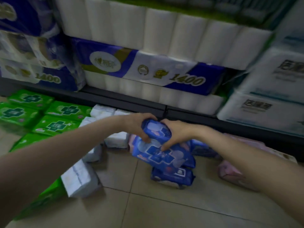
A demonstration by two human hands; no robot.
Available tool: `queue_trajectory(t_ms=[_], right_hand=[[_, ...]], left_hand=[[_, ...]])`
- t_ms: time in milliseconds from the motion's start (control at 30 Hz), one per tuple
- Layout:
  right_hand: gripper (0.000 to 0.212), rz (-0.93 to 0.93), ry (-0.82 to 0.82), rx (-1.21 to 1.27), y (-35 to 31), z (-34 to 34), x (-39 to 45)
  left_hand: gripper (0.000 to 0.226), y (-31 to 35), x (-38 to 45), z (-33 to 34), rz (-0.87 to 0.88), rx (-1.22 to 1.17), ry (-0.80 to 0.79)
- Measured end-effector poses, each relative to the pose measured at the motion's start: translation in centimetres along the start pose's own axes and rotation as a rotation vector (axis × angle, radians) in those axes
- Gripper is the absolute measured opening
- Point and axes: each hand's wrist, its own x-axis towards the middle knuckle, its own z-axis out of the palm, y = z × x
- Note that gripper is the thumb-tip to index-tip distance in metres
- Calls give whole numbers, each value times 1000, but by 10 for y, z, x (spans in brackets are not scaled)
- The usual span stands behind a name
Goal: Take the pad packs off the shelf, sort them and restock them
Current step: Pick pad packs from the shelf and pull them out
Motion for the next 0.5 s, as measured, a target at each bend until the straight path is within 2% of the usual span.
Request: queue_trajectory(t_ms=[100,200,300,367,500], right_hand=[[99,177,-95,-264,44,-21,-16],[111,367,-202,-473,90,-25,-34],[111,445,-284,-485,122,-4,-45],[111,443,-256,-393,135,16,-45],[103,313,-61,-334,148,40,-35]], left_hand=[[80,21,26,23,102,274,20],[72,33,51,47,156,532,-33],[74,38,72,71,135,750,-177],[77,39,82,83,89,826,-298],[77,30,101,92,-17,832,-466]])
